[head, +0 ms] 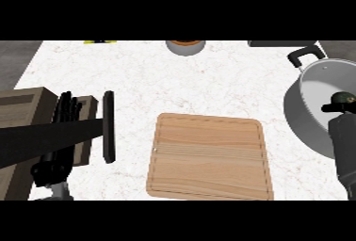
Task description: Pick the squash from the cutting board and place it in the pot
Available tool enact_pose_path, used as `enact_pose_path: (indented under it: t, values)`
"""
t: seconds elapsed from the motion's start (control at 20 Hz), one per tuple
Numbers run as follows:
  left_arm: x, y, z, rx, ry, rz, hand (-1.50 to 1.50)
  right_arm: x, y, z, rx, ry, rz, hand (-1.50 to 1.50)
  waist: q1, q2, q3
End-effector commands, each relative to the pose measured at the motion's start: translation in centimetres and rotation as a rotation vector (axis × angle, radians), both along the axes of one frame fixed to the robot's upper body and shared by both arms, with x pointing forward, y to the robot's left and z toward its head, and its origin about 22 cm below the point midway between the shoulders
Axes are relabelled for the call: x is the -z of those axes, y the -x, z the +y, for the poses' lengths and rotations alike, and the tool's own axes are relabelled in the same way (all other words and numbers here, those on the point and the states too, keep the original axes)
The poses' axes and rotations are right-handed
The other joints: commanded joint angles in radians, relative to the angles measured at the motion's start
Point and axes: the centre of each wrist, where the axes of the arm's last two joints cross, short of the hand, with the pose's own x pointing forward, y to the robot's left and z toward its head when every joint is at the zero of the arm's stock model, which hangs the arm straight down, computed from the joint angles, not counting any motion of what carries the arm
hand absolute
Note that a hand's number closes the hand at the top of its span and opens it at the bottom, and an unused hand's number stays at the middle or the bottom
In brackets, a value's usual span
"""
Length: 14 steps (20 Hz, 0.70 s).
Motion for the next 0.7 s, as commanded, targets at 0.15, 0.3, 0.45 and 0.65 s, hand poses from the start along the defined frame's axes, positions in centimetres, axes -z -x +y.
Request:
enact_pose_path:
  t: [0.15,0.3,0.45,0.65]
  values:
    - [0.9,-0.1,-0.5,0.04,0.018,0.05,0.0,-2.8,0.5,-0.2,0.112,0.256,-0.516,-1.5,-0.015,0.009,-0.004]
    - [1.5,0.7,-1.5,0.052,0.033,0.062,0.0,-1.2,2.0,0.8,0.166,0.252,-0.593,-1.5,-0.023,0.002,-0.006]
    - [0.6,-0.1,-2.2,0.038,0.038,0.06,0.0,-0.2,4.0,0.6,0.207,0.281,-0.653,-1.5,-0.027,0.003,-0.006]
    - [1.7,0.0,-2.4,0.04,0.03,0.061,0.0,1.4,7.2,1.1,0.222,0.306,-0.68,-1.5,-0.024,0.004,-0.007]
